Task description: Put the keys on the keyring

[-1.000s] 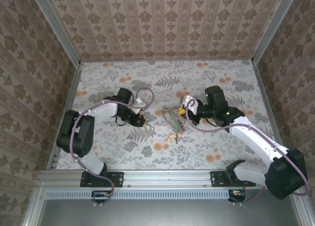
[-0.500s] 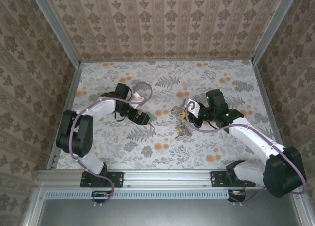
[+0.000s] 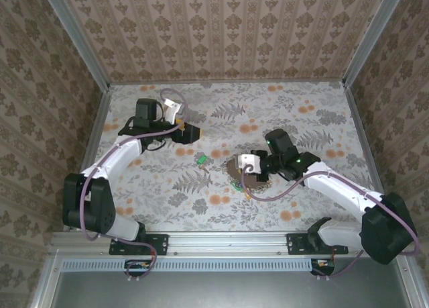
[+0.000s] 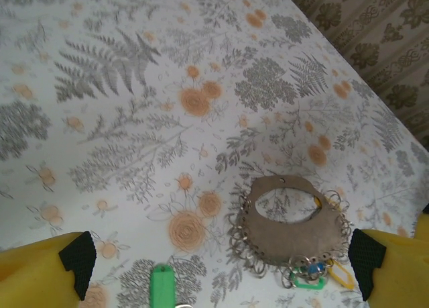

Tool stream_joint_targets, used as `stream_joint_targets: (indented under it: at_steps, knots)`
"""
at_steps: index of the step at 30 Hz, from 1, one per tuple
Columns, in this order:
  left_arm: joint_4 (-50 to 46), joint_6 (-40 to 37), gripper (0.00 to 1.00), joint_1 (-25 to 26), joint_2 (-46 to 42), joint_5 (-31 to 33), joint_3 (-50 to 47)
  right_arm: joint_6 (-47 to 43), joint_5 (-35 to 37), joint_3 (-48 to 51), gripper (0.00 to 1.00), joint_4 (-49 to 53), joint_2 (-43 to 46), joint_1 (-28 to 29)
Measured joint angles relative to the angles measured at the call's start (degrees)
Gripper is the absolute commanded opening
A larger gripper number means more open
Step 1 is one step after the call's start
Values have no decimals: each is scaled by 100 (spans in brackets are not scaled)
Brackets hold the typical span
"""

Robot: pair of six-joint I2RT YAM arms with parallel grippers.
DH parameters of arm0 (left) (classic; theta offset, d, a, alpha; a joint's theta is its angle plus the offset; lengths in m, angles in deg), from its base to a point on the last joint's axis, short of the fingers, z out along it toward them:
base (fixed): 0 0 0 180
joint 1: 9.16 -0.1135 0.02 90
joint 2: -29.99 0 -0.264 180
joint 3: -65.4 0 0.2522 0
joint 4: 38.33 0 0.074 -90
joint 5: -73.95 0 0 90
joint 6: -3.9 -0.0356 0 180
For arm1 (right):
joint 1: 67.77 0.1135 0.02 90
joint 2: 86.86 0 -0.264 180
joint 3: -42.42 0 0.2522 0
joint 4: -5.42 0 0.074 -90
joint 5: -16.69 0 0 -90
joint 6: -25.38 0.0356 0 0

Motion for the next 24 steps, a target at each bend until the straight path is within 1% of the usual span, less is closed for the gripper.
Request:
stream_joint_targets:
  at_steps: [1,2,3,5,6,7,8,9,10,11,13,15,17,20,22,24]
  knots:
    - [-11,70,100,2,2,13,-20,31,55,-24,25,35,-50,7]
    - [-31,142,100,4,-33,55,-50,151,136,-52,34,46,-83,0]
    - [-55,197,100,4,-81,116,-83,341,188,-72,39,22,-85,2]
    - [-105,356,100,-17,-282,291,-210,1220,452,-116,42,-208,-76,2]
    - [-140,487,100,-44,-404,393,-289,1794,645,-149,45,-334,-76,4]
    - [-190,647,100,-94,-525,503,-354,2444,890,-201,49,-424,-70,0]
    - [-304,876,100,-184,-647,651,-393,3200,1178,-291,52,-452,-63,-28]
    - [-452,1104,100,-299,-726,761,-398,3842,1397,-396,51,-402,-59,-74]
    - [-603,1377,100,-494,-798,859,-398,4594,1606,-553,48,-297,-59,-170]
    - [-691,1637,100,-719,-833,894,-409,5294,1733,-732,47,-173,-76,-313]
    - [-706,2072,100,-1115,-855,892,-529,6203,1784,-1108,45,118,-256,-529]
    - [-710,2321,99,-1327,-879,905,-761,6738,1777,-1537,42,411,-686,-629]
    - [-820,2380,99,-1270,-951,964,-1001,7055,1742,-1904,42,739,-1287,-597]
    - [-1108,2297,99,-957,-1244,1178,-1141,7281,1729,-2369,43,1394,-2144,-566]
    - [-1134,2271,95,-796,-1563,1309,-1252,7615,1755,-2673,49,1770,-2638,-531]
    - [-1102,2251,93,-688,-1910,1436,-1449,8196,1838,-2885,51,2028,-2924,-476]
